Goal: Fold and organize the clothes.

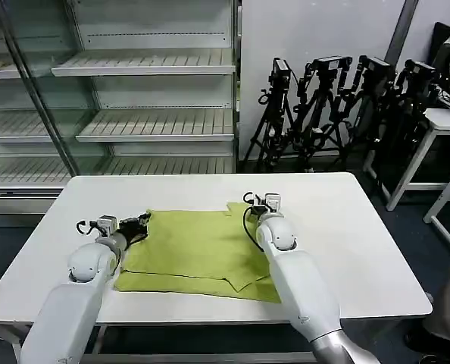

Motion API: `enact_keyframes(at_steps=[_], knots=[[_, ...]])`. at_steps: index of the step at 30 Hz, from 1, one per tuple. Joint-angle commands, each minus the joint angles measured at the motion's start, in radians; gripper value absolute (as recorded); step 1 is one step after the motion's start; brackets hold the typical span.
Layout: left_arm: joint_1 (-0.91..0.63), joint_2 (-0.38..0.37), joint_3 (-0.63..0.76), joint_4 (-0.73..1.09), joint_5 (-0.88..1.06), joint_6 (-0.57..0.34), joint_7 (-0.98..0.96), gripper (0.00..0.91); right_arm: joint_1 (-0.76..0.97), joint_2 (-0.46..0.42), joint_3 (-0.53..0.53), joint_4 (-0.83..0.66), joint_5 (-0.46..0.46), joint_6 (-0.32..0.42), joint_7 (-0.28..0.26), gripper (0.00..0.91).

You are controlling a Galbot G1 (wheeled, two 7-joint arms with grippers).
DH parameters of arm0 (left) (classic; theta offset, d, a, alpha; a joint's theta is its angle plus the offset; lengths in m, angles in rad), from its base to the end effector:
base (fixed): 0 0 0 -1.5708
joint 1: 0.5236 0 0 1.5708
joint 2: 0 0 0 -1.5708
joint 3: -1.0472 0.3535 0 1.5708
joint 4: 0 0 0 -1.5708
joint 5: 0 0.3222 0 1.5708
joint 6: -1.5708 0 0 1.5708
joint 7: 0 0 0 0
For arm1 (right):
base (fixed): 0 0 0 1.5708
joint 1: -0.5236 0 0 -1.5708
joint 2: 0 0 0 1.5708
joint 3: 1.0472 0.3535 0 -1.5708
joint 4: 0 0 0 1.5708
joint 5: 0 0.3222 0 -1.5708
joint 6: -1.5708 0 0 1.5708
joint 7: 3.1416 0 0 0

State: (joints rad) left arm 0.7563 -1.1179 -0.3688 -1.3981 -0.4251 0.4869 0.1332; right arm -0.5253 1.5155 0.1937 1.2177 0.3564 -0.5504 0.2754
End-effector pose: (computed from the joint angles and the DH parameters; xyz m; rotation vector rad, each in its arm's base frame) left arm 0.4120 0.1349 -0.2828 -0.2447 -2.7093 -0.0491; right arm 0.4821 0.0721 -0.2645 0.0882 -2.6974 -0.0219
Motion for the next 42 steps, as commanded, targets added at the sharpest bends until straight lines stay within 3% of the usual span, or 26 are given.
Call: enact_keyframes(at_steps=[1,10,23,42], knots=[[0.035,0.021,0.002,-0.088,-0.002,-0.017,-0.008,0.02,-0.034,-0.027,-0.003,0.102,0.001,0.032,-0.043,0.0],[0.142,0.036,-0.027,-0.258,-0.016,-0.008,-0.023,0.02,-0.156,-0.094,-0.017,0.359,0.044,-0.026,-0.037,0.0],[0.3,0.024,-0.111,-0.35,0.008,-0.059,-0.026,0.02,-0.385,-0.166,-0.005,0.623,0.029,-0.024,-0.023,0.0],[0.408,0.011,-0.154,-0.416,0.037,-0.101,-0.012,0.02,-0.588,-0.205,-0.006,0.778,-0.006,-0.017,-0.033,0.0]])
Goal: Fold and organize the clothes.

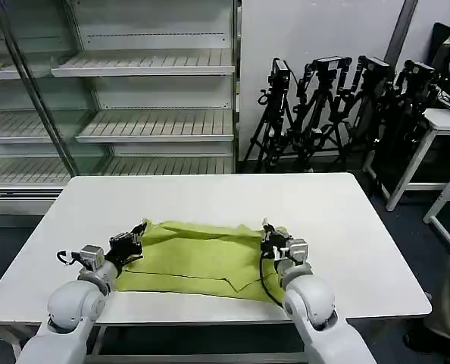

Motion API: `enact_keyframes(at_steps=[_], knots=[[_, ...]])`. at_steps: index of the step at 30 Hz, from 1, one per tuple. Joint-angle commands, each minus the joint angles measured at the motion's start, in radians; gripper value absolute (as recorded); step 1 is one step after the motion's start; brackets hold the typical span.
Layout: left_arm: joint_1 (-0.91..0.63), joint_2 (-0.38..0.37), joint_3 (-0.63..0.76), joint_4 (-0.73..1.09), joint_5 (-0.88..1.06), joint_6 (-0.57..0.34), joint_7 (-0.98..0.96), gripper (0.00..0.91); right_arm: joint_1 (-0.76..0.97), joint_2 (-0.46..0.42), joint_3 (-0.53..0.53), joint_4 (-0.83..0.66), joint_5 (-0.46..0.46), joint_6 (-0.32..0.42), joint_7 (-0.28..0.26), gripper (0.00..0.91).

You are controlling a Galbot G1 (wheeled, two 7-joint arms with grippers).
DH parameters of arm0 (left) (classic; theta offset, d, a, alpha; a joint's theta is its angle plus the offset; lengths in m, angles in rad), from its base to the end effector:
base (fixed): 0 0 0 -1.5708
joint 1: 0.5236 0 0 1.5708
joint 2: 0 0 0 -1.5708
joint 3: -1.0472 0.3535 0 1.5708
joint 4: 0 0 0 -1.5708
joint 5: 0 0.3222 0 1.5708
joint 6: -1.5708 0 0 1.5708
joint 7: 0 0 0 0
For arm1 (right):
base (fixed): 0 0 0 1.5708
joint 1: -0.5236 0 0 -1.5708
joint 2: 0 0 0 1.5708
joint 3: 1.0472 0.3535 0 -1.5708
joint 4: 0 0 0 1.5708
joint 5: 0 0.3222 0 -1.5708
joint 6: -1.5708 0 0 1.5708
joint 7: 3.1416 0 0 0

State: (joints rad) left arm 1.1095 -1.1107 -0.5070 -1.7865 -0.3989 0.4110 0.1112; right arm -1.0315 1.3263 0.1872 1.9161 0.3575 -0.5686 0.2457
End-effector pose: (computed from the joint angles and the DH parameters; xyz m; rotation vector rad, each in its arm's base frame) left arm 0.2981 0.1217 -0.2764 -0.2920 -2.8381 -0.0872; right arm 0.2903 0.0379 -0.2569 0.2959 -2.8108 -0.0028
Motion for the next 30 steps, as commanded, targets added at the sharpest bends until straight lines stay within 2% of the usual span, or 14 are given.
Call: enact_keyframes(at_steps=[1,10,13,23,30], knots=[[0.057,0.002,-0.018,-0.025,0.012,-0.029,0.01,0.02,-0.084,-0.014,0.001,0.078,-0.01,0.002,-0.004,0.0],[0.107,0.022,-0.037,-0.043,-0.01,-0.043,0.054,0.02,-0.086,-0.011,0.008,0.074,-0.015,0.004,-0.003,0.0],[0.1,-0.004,-0.034,-0.042,-0.007,-0.042,0.054,0.02,-0.087,-0.016,0.02,0.098,-0.014,0.004,-0.007,0.0],[0.105,-0.003,-0.033,-0.056,0.066,0.031,0.063,0.02,-0.123,-0.04,0.025,0.113,-0.012,-0.003,-0.009,0.0],[0.114,0.003,-0.055,-0.049,0.09,0.037,0.051,0.02,-0.128,-0.053,0.03,0.114,-0.036,-0.009,-0.009,0.0]])
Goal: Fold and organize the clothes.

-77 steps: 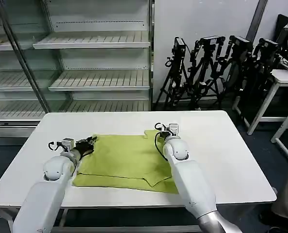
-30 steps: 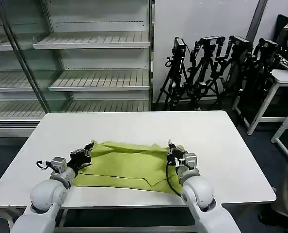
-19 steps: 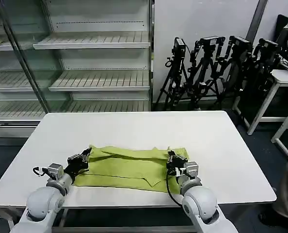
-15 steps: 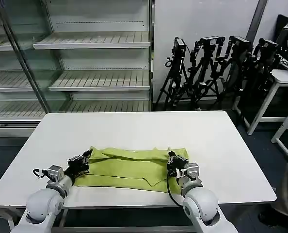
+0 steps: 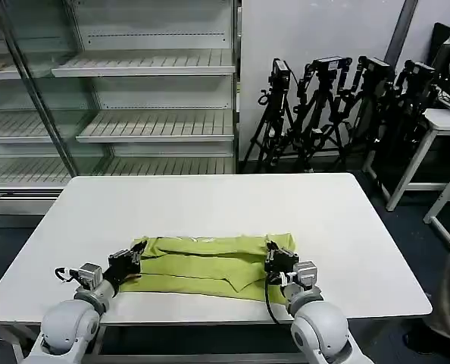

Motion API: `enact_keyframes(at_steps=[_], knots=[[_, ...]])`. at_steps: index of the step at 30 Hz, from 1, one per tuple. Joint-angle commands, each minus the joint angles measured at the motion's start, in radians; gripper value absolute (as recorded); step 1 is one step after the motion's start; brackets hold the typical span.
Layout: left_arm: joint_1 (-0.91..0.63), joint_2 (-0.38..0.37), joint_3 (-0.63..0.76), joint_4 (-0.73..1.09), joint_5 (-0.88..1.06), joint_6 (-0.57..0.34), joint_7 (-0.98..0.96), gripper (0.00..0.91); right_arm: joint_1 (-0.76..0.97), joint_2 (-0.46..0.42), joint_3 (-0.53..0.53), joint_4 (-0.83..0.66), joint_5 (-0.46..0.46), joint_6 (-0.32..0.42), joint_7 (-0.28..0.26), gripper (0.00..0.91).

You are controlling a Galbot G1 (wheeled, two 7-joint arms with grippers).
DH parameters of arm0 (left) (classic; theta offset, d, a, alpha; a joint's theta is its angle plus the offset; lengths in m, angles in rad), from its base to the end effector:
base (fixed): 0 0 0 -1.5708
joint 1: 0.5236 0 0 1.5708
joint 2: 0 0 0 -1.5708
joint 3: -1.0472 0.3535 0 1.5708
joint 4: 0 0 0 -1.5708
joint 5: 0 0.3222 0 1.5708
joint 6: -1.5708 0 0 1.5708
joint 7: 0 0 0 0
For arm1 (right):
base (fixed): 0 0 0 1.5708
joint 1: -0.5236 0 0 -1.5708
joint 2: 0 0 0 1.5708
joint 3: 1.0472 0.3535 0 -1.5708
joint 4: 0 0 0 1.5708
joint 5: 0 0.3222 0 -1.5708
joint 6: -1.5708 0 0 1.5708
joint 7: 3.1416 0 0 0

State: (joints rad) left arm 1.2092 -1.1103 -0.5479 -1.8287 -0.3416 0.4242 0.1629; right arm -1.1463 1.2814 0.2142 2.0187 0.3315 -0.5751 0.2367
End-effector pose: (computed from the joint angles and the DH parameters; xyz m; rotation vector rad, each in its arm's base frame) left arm 0.2687 0.1274 -0.2868 -0.3142 -2.7726 -0.1452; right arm 0.2525 0.0237 -0.2565 0.2905 -2.7973 0.0457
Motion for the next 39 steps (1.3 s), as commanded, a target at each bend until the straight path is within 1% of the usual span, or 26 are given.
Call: enact_keyframes(at_steps=[1,3,4,5,6,8,9,11,16,19,20,22,25,28,31,34,35,36,37,38,39], knots=[[0.017,0.002,-0.014,-0.007,0.034,0.023,0.0,0.02,-0.015,-0.011,0.003,0.014,-0.012,-0.003,0.0,0.0],[0.018,0.0,-0.015,-0.009,0.038,0.025,-0.001,0.02,-0.02,-0.017,0.001,0.02,-0.018,-0.003,-0.002,0.0],[0.019,-0.001,-0.015,-0.01,0.039,0.025,-0.001,0.04,-0.022,-0.018,0.002,0.022,-0.022,-0.003,-0.005,0.0],[0.022,-0.001,-0.016,-0.016,0.04,0.025,-0.001,0.433,-0.024,-0.02,0.002,0.024,-0.026,-0.003,-0.006,0.0],[0.025,-0.001,-0.016,-0.019,0.045,0.029,-0.002,0.907,-0.024,-0.022,0.003,0.024,-0.027,-0.003,-0.007,0.907],[0.035,0.0,-0.02,-0.036,0.058,0.05,0.02,0.907,-0.03,-0.034,0.004,0.031,-0.029,-0.006,-0.011,0.907],[0.043,0.0,-0.031,-0.049,0.066,0.066,0.061,0.907,-0.035,-0.04,0.003,0.034,-0.03,-0.006,-0.013,0.907],[0.047,-0.002,-0.034,-0.068,0.076,0.073,0.048,0.907,-0.049,-0.05,0.009,0.044,-0.049,-0.007,-0.038,0.907],[0.058,0.005,-0.07,-0.13,0.039,0.086,0.002,0.907,-0.082,-0.081,0.04,0.091,-0.048,-0.005,-0.052,0.907],[0.075,0.006,-0.076,-0.185,-0.035,0.1,-0.106,0.907,-0.118,-0.098,0.069,0.134,-0.041,-0.004,-0.052,0.907],[0.083,0.003,-0.063,-0.204,-0.079,0.1,-0.172,0.907,-0.141,-0.104,0.082,0.157,-0.04,-0.004,-0.054,0.907],[0.097,-0.004,-0.05,-0.219,-0.086,0.116,-0.226,0.907,-0.17,-0.107,0.093,0.186,-0.041,-0.003,-0.056,0.907],[0.119,-0.026,-0.026,-0.214,-0.095,0.114,-0.3,0.907,-0.218,-0.103,0.102,0.226,-0.051,-0.002,-0.055,0.907],[0.116,-0.046,-0.024,-0.189,-0.127,0.112,-0.333,0.907,-0.251,-0.086,0.102,0.257,-0.067,-0.002,-0.052,0.907],[0.115,-0.056,-0.022,-0.145,-0.105,0.083,-0.325,0.907,-0.267,-0.083,0.102,0.276,-0.08,-0.002,-0.053,0.907],[0.118,-0.066,-0.019,-0.133,-0.123,0.081,-0.314,0.907,-0.273,-0.083,0.111,0.284,-0.082,-0.002,-0.052,0.907],[0.118,-0.073,-0.017,-0.132,-0.123,0.081,-0.311,0.746,-0.273,-0.084,0.115,0.284,-0.082,-0.002,-0.053,0.907],[0.118,-0.074,-0.015,-0.129,-0.124,0.081,-0.308,0.222,-0.273,-0.084,0.119,0.282,-0.081,-0.002,-0.052,0.907],[0.117,-0.077,-0.014,-0.125,-0.125,0.08,-0.302,0.081,-0.274,-0.083,0.12,0.28,-0.082,-0.001,-0.051,0.907],[0.116,-0.079,-0.012,-0.117,-0.126,0.074,-0.298,0.01,-0.274,-0.082,0.121,0.278,-0.082,-0.001,-0.051,0.907],[0.114,-0.082,-0.011,-0.111,-0.134,0.073,-0.298,0.01,-0.274,-0.081,0.121,0.277,-0.082,-0.001,-0.051,0.907]])
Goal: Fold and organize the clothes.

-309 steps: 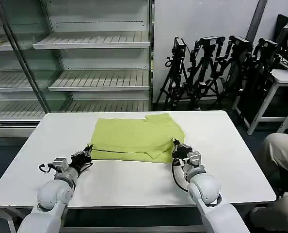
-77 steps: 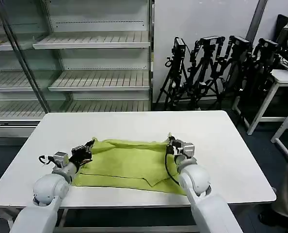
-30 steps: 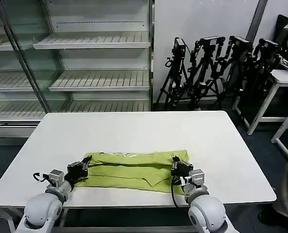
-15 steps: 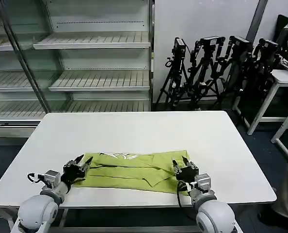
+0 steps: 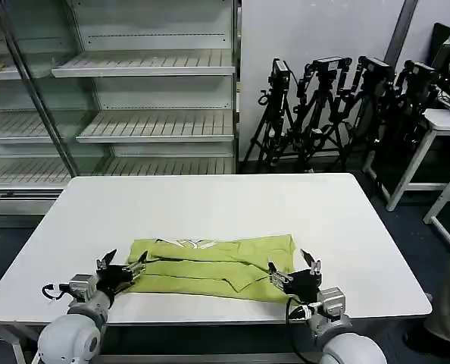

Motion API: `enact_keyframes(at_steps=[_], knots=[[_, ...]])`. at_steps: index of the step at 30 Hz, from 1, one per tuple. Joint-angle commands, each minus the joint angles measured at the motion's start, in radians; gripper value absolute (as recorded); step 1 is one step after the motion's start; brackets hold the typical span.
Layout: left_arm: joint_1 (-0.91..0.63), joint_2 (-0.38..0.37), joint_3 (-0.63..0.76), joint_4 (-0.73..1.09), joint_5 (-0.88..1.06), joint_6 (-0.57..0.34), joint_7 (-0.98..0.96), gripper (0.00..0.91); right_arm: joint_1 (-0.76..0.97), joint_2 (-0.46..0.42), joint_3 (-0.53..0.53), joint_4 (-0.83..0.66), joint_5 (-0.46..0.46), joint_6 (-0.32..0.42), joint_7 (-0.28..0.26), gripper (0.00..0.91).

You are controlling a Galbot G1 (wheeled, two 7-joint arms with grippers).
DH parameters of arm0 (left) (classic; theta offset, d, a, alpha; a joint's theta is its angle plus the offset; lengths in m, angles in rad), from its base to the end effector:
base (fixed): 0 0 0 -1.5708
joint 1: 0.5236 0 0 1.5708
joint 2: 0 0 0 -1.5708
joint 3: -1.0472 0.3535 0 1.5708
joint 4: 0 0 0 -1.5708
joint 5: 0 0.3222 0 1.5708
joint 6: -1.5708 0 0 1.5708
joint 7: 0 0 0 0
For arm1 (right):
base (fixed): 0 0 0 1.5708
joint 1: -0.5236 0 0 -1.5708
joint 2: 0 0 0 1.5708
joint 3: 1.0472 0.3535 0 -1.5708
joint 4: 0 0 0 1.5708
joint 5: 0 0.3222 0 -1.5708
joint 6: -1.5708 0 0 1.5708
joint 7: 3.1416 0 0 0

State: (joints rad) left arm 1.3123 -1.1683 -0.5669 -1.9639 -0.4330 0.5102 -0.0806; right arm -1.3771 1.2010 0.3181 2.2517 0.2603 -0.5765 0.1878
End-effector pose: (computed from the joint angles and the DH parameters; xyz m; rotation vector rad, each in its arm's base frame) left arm 0.2328 0.1020 -0.2773 -0.0593 -2.7435 -0.0129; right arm 0.1804 -0.0068 -0.2298 0.2863 -2.8231 0.1586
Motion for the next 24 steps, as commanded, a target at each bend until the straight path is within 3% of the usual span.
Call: enact_keyframes(at_steps=[1,24], knots=[[0.011,-0.026,0.008,0.027,-0.048,-0.012,-0.051,0.01,-0.044,0.002,0.017,0.044,-0.011,0.001,-0.001,0.907],[0.037,-0.035,0.009,0.025,-0.018,-0.045,0.071,0.01,-0.025,0.017,-0.007,0.029,-0.036,0.004,0.011,0.907]])
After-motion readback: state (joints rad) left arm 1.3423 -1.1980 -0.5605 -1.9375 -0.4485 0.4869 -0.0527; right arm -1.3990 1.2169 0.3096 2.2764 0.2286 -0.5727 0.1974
